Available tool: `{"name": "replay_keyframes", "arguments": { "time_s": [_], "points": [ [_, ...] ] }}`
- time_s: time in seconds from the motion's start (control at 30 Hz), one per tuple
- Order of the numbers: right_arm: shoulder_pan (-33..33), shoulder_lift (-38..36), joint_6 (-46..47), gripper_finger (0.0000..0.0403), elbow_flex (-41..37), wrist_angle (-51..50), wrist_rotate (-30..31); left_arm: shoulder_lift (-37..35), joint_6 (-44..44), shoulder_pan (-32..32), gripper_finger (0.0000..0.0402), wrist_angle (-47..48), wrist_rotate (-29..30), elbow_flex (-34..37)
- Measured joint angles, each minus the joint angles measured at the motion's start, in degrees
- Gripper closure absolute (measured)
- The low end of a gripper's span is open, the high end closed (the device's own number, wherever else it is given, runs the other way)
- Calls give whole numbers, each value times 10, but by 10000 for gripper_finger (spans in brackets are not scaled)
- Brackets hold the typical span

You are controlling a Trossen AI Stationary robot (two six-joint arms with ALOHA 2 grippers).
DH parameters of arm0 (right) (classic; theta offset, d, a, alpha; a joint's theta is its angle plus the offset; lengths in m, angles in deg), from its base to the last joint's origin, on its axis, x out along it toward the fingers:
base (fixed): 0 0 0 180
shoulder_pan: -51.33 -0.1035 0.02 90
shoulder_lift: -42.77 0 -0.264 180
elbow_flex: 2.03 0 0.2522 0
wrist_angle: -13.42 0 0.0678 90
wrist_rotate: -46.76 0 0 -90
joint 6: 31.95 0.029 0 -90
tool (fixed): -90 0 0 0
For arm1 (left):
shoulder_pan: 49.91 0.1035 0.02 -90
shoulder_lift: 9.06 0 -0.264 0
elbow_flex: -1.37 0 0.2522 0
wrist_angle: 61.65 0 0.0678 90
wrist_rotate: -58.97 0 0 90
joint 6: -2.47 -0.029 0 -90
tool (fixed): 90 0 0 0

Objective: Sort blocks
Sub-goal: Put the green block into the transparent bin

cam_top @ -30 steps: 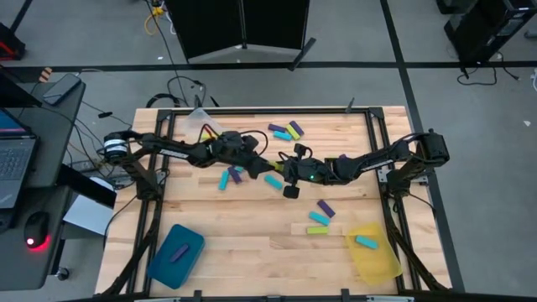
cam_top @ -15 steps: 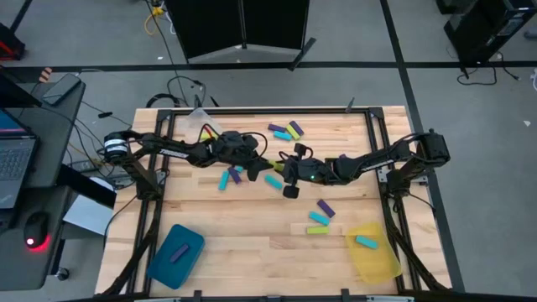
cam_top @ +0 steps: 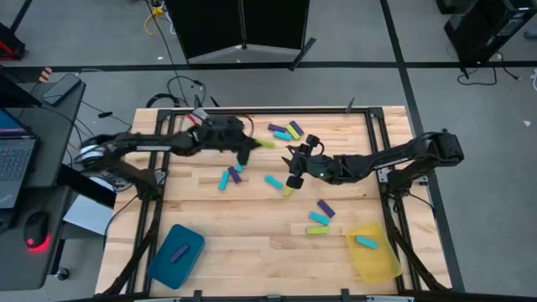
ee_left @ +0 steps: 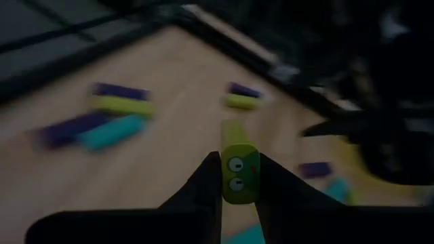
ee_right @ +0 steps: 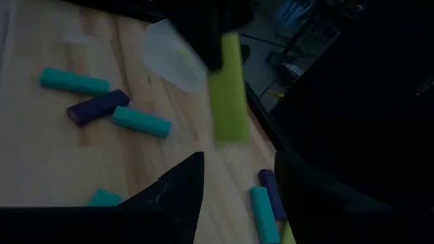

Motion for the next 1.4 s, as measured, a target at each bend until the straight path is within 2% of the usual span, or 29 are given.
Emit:
{"name": "replay_keyframes", "arguments": {
  "time_s": [0.1, 0.27, 0.37, 0.73, 1.27, 1.4],
  "points": [
    [4, -6, 9, 215, 0, -8, 0, -64, -24, 31, 337, 115, 43, 0],
    [10, -4, 32, 218, 0, -23, -1, -151, -54, 78, 337, 300, 158, 0],
    [12, -3, 45, 218, 0, -38, -4, -172, -51, 104, 337, 355, 190, 6],
    [15, -3, 57, 223, -1, -54, -6, -167, -24, 180, 337, 309, 210, 95],
    [21, -3, 62, 225, -1, -54, -13, -131, -38, 237, 337, 251, 221, 148],
    [25, -3, 62, 226, -1, -54, -14, -122, -47, 238, 304, 249, 218, 150]
  ]
}}
